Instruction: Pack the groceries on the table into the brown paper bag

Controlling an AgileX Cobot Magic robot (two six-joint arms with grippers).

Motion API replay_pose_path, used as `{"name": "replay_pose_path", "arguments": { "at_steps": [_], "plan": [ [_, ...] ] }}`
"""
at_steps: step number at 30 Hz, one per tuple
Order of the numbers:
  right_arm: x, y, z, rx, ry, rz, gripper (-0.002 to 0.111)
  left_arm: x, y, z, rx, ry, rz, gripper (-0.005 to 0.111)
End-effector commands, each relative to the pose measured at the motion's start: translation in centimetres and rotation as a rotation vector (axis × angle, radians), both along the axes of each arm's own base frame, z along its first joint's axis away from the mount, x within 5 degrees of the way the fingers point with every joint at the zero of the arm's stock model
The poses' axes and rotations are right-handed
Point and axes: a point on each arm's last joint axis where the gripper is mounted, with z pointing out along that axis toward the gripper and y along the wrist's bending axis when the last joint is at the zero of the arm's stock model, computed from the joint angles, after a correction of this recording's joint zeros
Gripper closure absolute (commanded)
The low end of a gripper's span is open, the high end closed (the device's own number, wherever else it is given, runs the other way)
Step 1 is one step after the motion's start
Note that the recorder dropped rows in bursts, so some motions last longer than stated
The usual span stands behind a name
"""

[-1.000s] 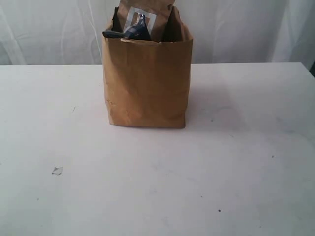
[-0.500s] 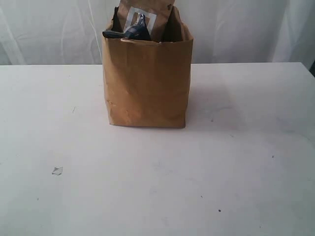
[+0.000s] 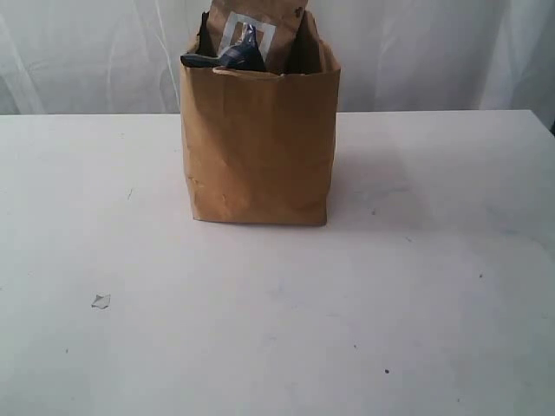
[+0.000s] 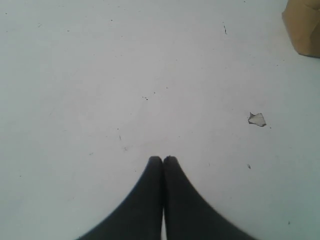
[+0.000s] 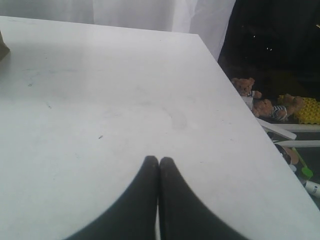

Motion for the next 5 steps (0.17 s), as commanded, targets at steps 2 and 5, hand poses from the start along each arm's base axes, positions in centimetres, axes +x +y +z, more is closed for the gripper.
{"name": "replay_pose_path", "arguments": {
  "at_steps": [2,5],
  "plan": [
    [-0.01,-0.01,0.05,-0.014,-0.010,0.001,0.108,-0.02,-0.01,-0.11,-0.007,0.000,0.001,0.107],
    [-0.01,-0.01,0.05,-0.014,-0.010,0.001,0.108,-0.02,-0.01,-0.11,-0.007,0.000,0.001,0.107]
  ]
}}
